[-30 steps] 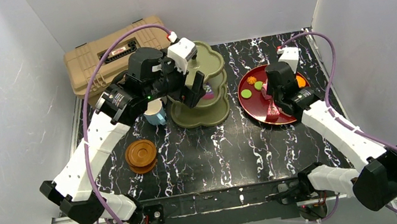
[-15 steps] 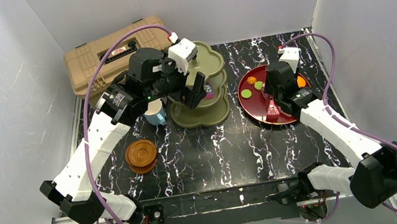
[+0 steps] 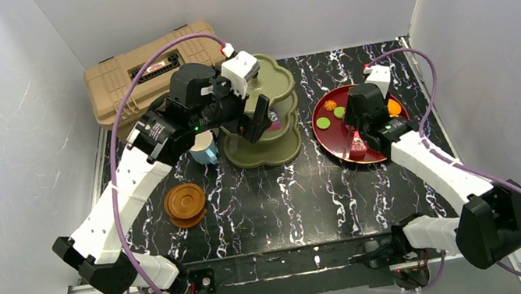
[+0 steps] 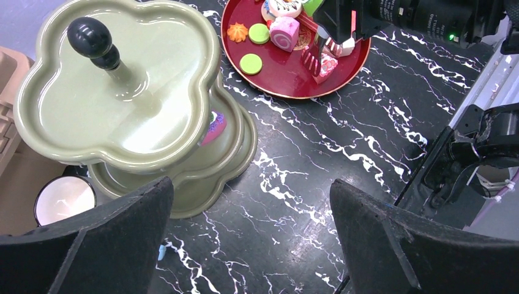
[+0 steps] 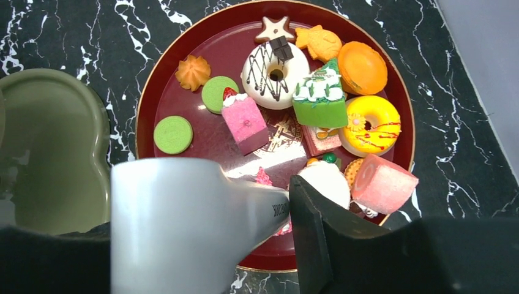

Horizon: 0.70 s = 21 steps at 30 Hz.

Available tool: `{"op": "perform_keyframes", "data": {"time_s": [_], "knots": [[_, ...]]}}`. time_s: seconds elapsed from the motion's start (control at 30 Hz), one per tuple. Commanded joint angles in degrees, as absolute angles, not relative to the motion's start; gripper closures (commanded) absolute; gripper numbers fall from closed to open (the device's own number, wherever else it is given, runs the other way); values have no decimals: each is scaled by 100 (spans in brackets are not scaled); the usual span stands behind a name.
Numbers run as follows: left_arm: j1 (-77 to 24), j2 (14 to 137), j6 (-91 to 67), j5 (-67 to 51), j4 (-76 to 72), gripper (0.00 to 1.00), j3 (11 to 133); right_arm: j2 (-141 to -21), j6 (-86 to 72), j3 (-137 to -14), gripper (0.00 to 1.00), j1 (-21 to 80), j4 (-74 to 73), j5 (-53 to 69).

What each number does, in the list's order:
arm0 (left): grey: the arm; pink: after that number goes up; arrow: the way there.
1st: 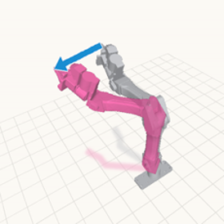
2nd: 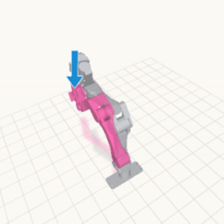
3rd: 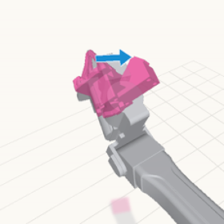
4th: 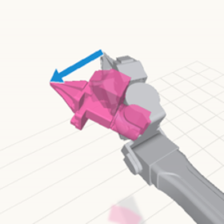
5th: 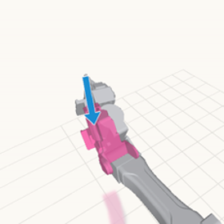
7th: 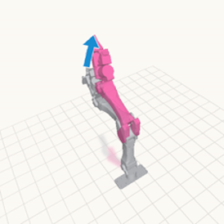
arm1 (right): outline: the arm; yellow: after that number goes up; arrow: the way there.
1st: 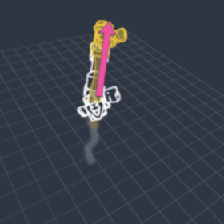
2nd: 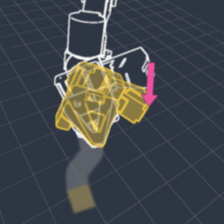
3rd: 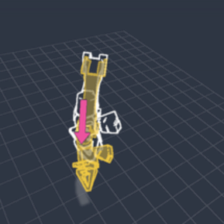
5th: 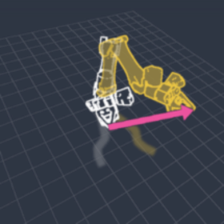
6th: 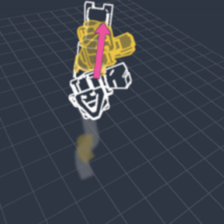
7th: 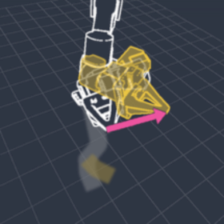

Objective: Serve the afternoon tea
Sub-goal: Pick up the desert from the tray.

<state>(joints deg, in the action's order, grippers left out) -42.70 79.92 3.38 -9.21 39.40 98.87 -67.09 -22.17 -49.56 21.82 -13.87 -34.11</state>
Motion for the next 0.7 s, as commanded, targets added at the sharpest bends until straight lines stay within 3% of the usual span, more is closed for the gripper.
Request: {"op": "perform_keyframes", "data": {"time_s": [0.0, 0.67], "knots": [[-4254, 7762, 318, -917, 3894, 2, 9867, -6819, -2288, -4824, 42, 2146, -1051, -3297], [-4250, 7713, 328, -802, 3798, 2, 9770, -6985, -2156, -4752, 51, 2145, -776, -3075]]}}
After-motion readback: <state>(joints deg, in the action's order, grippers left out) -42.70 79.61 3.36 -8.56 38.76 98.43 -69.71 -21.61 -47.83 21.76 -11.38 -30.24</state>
